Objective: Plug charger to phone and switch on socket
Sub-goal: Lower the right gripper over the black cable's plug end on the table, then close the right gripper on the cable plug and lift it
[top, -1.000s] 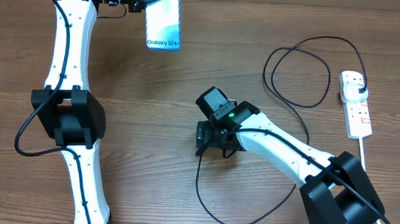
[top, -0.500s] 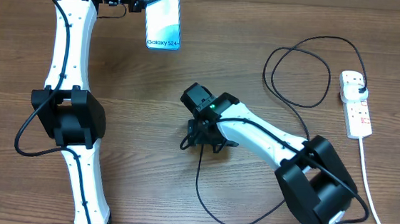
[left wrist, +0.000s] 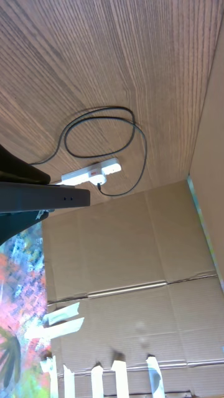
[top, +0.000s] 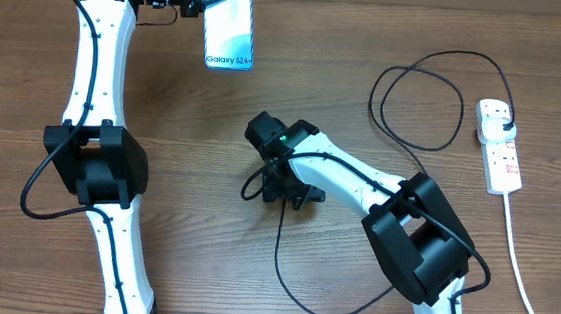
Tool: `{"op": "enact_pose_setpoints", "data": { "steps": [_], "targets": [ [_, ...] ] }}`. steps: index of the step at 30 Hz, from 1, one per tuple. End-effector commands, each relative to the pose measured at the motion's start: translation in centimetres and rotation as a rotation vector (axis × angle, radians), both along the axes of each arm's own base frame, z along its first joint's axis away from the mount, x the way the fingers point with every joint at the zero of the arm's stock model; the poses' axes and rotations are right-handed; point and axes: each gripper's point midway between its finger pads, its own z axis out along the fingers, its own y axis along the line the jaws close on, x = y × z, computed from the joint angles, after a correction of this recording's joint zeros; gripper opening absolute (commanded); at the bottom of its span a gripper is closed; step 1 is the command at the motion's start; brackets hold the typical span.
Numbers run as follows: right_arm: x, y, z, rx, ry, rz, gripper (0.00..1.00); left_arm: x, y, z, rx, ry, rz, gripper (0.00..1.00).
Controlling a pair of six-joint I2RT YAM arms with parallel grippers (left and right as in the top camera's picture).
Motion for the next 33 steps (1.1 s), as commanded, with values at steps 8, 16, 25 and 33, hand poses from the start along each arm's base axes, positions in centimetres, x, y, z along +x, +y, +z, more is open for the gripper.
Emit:
{"op": "enact_pose_setpoints", "data": {
  "steps": [8,16,25,33],
  "targets": [
    [0.66,0.32,0.19,0.0,-0.021,-0.003,0.59,-1.52,-0.65,3.51,-0.033,-0.061,-0.04,0.04],
    [0.92,0.58,0.32,0.009,-0.031,-0.009,0.51,-1.53,-0.64,3.52,-0.032,-0.067,-0.042,0.04],
    [1.21,0.89,0.44,0.021,-0.041,-0.011,0.41,-1.52,-0.63,3.52,-0.032,-0.067,-0.041,0.05],
    [1.24,0.98,0.44,0.026,-0.041,-0.011,0.27,-1.52,-0.63,3.52,-0.032,-0.067,-0.041,0.04]
  ]
}}
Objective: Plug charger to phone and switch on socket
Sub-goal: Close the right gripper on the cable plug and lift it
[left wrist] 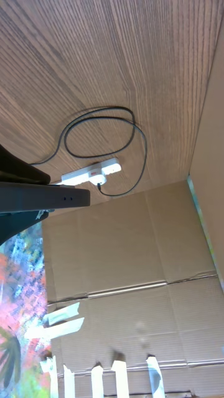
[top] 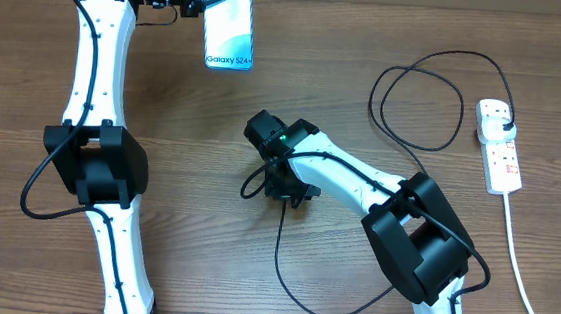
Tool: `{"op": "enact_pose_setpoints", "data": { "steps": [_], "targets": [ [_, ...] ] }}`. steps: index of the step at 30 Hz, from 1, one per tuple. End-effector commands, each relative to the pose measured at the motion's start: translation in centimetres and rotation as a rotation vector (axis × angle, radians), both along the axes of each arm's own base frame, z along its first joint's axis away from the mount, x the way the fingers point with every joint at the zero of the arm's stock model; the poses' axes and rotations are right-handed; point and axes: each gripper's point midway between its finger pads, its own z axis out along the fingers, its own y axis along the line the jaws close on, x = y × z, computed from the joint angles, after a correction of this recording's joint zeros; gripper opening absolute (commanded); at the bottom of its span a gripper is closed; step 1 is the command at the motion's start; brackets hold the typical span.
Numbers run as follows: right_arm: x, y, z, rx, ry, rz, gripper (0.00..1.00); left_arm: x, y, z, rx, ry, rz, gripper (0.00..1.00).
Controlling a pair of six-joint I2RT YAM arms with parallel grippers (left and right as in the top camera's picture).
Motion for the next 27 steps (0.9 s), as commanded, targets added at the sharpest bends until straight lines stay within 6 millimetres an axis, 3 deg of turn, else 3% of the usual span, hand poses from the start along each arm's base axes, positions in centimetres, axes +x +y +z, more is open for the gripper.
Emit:
{"op": "enact_pose_setpoints", "data": {
  "steps": [1,3,4,8,9,27],
  "targets": [
    [0.75,0.51,0.39,0.008,-0.023,-0.003,0.26,-1.52,-0.63,3.52,-0.032,-0.067,-0.041,0.04],
    [0.75,0.51,0.39,0.008,-0.023,-0.003,0.24,-1.51,-0.63,3.51,-0.031,-0.067,-0.041,0.04],
    [0.75,0.51,0.39,0.008,-0.023,-0.003,0.16,-1.51,-0.63,3.51,-0.031,-0.067,-0.041,0.04],
    [0.72,0.56,0.39,0.01,-0.021,-0.003,0.12,-1.51,-0.63,3.51,-0.031,-0.067,-0.041,0.04],
    [0.72,0.56,0.39,0.01,-0.021,-0.003,0.06,-1.51,-0.63,3.51,-0.031,-0.067,-0.041,0.04],
    [0.72,0.44,0.78,0.026,0.006,-0.002,0.04,-1.52,-0.61,3.52,-0.032,-0.067,-0.041,0.04]
  ]
}}
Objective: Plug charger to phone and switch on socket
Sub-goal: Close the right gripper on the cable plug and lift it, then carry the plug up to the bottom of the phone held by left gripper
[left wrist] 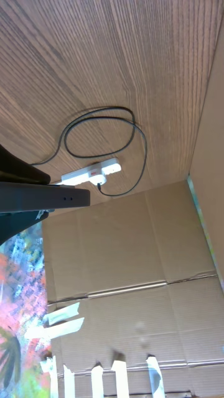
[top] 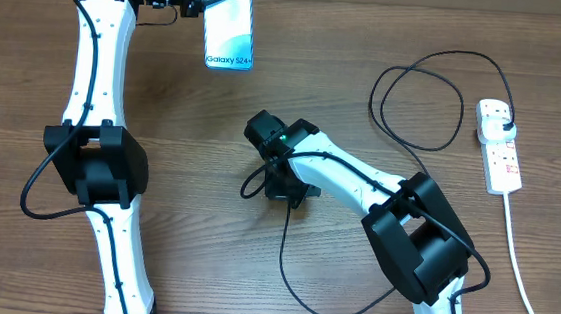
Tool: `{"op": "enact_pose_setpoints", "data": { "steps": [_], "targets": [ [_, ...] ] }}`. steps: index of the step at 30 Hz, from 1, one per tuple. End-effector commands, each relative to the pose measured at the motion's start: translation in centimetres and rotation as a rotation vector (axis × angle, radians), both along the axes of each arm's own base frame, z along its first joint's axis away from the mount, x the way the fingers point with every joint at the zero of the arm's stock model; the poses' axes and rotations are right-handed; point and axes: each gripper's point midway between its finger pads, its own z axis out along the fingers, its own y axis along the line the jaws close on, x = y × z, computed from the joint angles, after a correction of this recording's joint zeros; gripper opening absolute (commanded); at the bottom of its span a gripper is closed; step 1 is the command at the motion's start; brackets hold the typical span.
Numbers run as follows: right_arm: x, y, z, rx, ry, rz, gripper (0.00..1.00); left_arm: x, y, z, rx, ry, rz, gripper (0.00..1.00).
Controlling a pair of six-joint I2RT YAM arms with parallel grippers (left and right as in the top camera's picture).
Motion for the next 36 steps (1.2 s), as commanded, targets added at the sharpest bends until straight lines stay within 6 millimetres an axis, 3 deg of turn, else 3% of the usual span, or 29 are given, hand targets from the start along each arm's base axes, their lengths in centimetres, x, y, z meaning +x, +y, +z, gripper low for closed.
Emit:
{"op": "enact_pose_setpoints", "data": {
  "steps": [1,6,10,12,26,32,36],
  "targets": [
    [1.0,0.9,0.8,0.049,-0.001,0.008,0.04,-1.5,-0.6,3.5,-0.031,-0.067,-0.041,0.04],
    [0.3,4.4,2.1,0.26,0.091,0.094,0.04,-1.5,-0.6,3.5,-0.032,-0.067,-0.041,0.04],
    [-1.0,8.5,4.3,0.54,0.181,0.238,0.04,-1.5,-0.6,3.5,-0.032,-0.067,-0.041,0.04],
    [-1.4,9.6,5.2,0.632,0.208,0.273,0.04,-1.5,-0.6,3.5,-0.032,-0.066,-0.041,0.04],
    [0.2,9.3,6.0,0.709,0.199,0.25,0.04,-1.4,-0.3,3.5,-0.031,-0.064,-0.034,0.04],
    [1.0,9.8,8.0,0.871,0.231,0.243,0.04,-1.1,1.0,3.5,-0.033,-0.064,-0.011,0.04],
    [2.3,10.3,10.5,1.042,0.223,0.266,0.04,-0.9,2.0,3.5,-0.033,-0.063,0.006,0.04]
  ]
}}
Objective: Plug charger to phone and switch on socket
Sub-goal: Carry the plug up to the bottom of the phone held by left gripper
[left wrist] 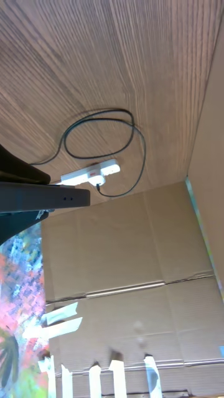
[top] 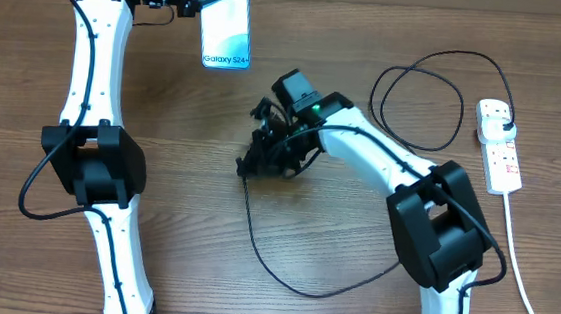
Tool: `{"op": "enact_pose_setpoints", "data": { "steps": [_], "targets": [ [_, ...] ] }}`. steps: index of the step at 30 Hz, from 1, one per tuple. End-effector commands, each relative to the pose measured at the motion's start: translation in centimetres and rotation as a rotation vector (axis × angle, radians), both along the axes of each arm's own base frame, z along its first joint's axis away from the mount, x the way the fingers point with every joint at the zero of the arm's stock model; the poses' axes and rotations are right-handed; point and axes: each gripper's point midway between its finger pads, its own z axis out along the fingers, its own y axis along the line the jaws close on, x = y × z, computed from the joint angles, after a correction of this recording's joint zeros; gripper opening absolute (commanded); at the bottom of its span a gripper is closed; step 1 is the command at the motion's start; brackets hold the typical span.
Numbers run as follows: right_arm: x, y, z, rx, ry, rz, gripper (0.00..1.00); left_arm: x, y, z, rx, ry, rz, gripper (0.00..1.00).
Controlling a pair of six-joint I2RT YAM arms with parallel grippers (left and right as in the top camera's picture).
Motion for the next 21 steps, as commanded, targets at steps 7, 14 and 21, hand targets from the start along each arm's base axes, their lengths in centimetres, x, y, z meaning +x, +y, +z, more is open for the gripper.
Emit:
{"op": "enact_pose_setpoints", "data": {
  "steps": [7,14,21],
  "targets": [
    [3.6,0.9,7.7,0.461,-0.018,0.053,0.04,-1.1,1.1,3.5,-0.032,-0.063,-0.008,0.04],
    [6.5,0.0,9.5,0.519,-0.025,-0.018,0.04,-1.2,1.1,3.6,-0.045,-0.038,-0.01,0.04],
    [7.8,0.8,13.0,0.649,-0.094,0.017,0.04,-1.3,1.0,3.8,-0.061,-0.003,-0.011,0.04]
  ]
}}
